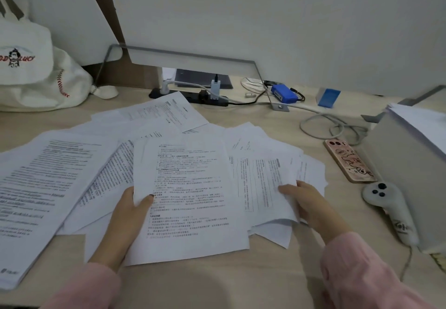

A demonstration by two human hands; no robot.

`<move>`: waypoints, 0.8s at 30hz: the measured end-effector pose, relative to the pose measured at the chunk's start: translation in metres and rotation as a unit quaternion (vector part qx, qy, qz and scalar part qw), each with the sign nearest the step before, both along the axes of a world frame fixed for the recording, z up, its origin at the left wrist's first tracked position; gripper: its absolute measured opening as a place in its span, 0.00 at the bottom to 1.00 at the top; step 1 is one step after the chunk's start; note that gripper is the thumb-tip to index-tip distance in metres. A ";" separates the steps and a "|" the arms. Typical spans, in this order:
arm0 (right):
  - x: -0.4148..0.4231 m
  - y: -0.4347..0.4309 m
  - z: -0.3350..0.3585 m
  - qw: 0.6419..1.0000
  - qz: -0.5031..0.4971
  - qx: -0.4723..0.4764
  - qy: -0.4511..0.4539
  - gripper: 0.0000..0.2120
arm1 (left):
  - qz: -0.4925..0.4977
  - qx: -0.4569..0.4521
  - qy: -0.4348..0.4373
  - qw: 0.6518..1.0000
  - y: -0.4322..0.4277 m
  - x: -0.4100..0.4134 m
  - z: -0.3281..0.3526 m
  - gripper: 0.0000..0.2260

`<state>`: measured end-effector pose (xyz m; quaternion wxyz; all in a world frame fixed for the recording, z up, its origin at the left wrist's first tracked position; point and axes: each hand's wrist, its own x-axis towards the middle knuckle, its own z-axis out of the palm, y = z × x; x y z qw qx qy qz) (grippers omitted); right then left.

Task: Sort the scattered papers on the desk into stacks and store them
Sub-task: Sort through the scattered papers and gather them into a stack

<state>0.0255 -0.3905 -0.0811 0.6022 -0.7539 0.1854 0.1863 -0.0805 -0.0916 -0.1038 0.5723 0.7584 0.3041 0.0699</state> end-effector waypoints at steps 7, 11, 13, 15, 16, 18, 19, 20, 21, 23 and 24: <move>0.003 -0.005 0.009 0.968 -0.123 -0.089 -0.200 0.07 | -0.012 -0.015 0.007 1.000 0.003 -0.001 0.001 0.16; 0.004 -0.020 0.021 0.945 -0.241 -0.011 -0.223 0.14 | -0.022 -0.023 0.010 0.999 0.004 -0.002 0.002 0.15; 0.001 -0.025 0.025 0.936 -0.274 0.084 -0.202 0.16 | -0.030 -0.029 0.015 0.999 0.005 -0.003 0.002 0.15; -0.003 -0.026 0.024 0.925 -0.279 0.196 -0.168 0.16 | -0.038 -0.038 0.020 0.998 0.006 -0.003 0.002 0.14; -0.003 -0.027 0.020 0.920 -0.273 0.239 -0.149 0.15 | -0.041 -0.045 0.021 0.998 0.008 -0.003 0.001 0.13; -0.004 -0.026 0.010 0.912 -0.266 0.291 -0.116 0.16 | -0.048 -0.064 0.023 0.997 0.011 -0.002 -0.001 0.11; -0.005 -0.024 0.007 0.911 -0.259 0.303 -0.105 0.16 | -0.053 -0.073 0.024 0.996 0.011 -0.002 -0.001 0.10; -0.006 -0.021 0.005 0.914 -0.247 0.306 -0.101 0.17 | -0.059 -0.079 0.022 0.995 0.012 -0.002 -0.001 0.09; -0.007 -0.017 0.002 0.921 -0.221 0.304 -0.100 0.18 | -0.066 -0.082 0.025 0.994 0.012 -0.002 0.000 0.08; -0.010 -0.005 -0.001 0.947 -0.144 0.275 -0.082 0.18 | -0.080 -0.092 0.029 0.992 0.012 -0.003 0.001 0.07; -0.011 0.000 0.001 0.960 -0.107 0.247 -0.071 0.16 | -0.085 -0.097 0.030 0.991 0.012 -0.002 0.001 0.07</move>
